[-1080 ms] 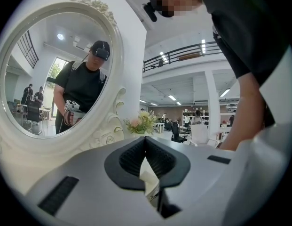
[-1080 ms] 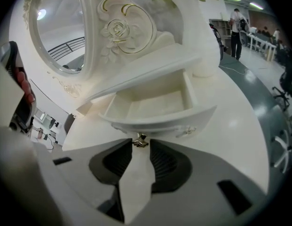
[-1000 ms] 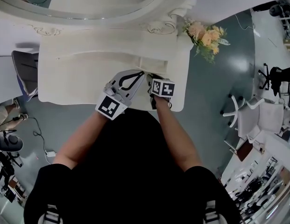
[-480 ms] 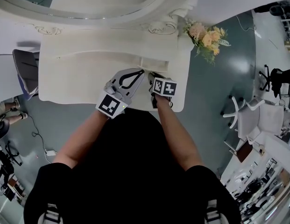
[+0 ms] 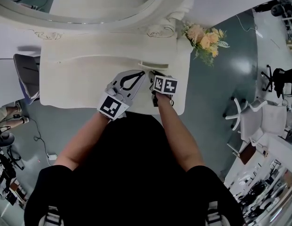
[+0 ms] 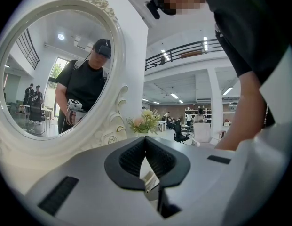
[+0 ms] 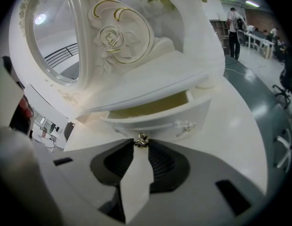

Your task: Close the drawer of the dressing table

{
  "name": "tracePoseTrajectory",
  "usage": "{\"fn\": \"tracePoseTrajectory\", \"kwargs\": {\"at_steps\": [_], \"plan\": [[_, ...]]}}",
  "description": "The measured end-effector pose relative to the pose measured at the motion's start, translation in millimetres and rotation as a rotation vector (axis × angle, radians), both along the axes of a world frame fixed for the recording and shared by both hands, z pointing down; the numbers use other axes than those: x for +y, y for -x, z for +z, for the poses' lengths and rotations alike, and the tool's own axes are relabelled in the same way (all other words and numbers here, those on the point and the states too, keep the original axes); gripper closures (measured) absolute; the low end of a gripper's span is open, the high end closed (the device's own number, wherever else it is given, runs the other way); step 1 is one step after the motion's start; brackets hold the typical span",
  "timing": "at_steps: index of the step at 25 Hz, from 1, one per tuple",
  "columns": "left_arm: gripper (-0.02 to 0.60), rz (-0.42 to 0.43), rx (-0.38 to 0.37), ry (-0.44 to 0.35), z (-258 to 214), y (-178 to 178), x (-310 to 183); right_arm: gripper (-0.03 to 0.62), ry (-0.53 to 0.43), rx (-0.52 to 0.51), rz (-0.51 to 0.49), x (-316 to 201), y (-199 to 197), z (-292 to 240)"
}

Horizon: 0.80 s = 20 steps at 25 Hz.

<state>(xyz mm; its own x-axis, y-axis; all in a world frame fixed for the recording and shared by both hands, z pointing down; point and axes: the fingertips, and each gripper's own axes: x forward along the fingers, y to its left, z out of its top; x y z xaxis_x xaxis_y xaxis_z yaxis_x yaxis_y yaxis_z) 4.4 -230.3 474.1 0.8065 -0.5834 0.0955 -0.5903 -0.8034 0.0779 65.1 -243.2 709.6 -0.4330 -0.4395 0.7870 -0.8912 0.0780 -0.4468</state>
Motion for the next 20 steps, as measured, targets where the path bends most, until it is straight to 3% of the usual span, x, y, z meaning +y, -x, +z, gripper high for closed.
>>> {"fn": "tracePoseTrajectory", "kwargs": {"at_steps": [20], "plan": [[0.589,-0.017,-0.014,0.006,2.6,-5.9,-21.9,0.494,-0.014,0.022,0.001,-37.6,-6.6,4.4]]}}
